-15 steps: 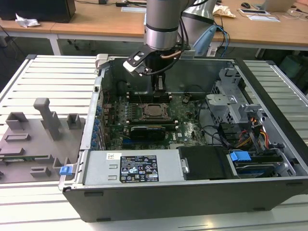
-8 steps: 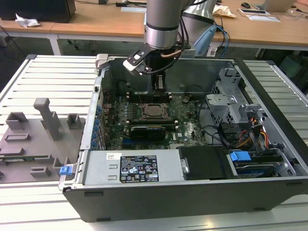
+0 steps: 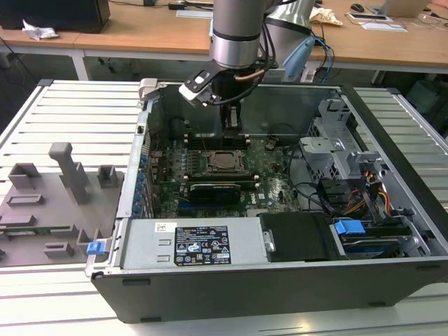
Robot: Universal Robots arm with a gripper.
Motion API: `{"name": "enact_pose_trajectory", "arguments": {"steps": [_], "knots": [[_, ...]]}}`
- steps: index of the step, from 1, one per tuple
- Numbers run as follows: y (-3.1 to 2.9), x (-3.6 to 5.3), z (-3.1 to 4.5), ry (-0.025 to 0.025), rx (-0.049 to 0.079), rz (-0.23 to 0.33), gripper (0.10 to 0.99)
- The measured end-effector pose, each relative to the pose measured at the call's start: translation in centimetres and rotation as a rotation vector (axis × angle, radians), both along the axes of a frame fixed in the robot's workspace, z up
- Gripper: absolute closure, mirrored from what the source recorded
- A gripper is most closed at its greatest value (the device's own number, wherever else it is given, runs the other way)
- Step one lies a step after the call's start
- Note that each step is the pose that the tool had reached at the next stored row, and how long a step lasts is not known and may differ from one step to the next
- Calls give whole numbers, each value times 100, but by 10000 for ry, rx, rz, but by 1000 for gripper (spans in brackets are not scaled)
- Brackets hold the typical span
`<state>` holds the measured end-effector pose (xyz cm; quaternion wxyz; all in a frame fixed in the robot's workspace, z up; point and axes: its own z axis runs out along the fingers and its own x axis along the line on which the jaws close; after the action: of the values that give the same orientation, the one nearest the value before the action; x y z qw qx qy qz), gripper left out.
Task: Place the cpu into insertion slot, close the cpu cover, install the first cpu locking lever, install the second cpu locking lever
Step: 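Install the first cpu locking lever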
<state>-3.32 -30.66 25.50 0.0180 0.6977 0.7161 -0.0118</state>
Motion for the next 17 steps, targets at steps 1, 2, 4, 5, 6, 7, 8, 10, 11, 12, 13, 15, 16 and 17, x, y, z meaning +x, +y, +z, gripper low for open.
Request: {"name": "enact_pose_trajectory", "arguments": {"steps": [1,2,4,5,6,7,8,10,11,12,13,15,16,17], "knots": [[0,0,8,0,0,1,980],[0,0,17,0,0,0,980],[0,0,50,0,1,0,980],[0,0,77,0,1,0,980],[0,0,97,0,0,0,980],[0,0,108,0,1,0,980],[0,0,110,-1,3,17,980],[0,1,110,-1,3,302,980],[0,1,111,0,1,476,980],[0,1,110,0,2,665,980],[0,0,110,0,2,836,980],[0,0,110,0,1,1181,980],[0,0,110,0,1,1368,980],[0,0,111,-1,0,1611,980]]}}
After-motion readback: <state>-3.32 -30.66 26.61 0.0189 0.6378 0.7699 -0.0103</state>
